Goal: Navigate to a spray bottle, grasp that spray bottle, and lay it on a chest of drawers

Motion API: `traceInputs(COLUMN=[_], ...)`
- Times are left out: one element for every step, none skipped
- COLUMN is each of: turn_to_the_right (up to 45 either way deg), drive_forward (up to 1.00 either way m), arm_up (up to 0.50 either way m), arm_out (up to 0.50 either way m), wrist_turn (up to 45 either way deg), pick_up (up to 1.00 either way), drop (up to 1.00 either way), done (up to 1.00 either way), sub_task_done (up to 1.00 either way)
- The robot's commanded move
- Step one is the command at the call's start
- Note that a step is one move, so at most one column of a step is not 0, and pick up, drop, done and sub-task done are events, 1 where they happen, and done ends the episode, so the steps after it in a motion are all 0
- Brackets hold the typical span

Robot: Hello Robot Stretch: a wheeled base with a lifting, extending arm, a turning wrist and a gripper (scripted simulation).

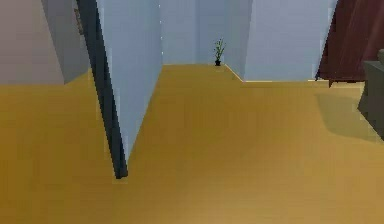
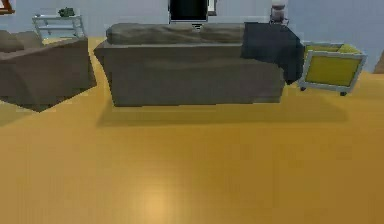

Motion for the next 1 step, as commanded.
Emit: traceInputs(turn_to_the_right=[-42.0], drive_forward=[0.00], arm_up=[0.00], arm_out=[0.00], wrist_turn=[0.0], pick_up=[0.00], drop=[0.00], done=[0.00], sub_task_done=[0.00])
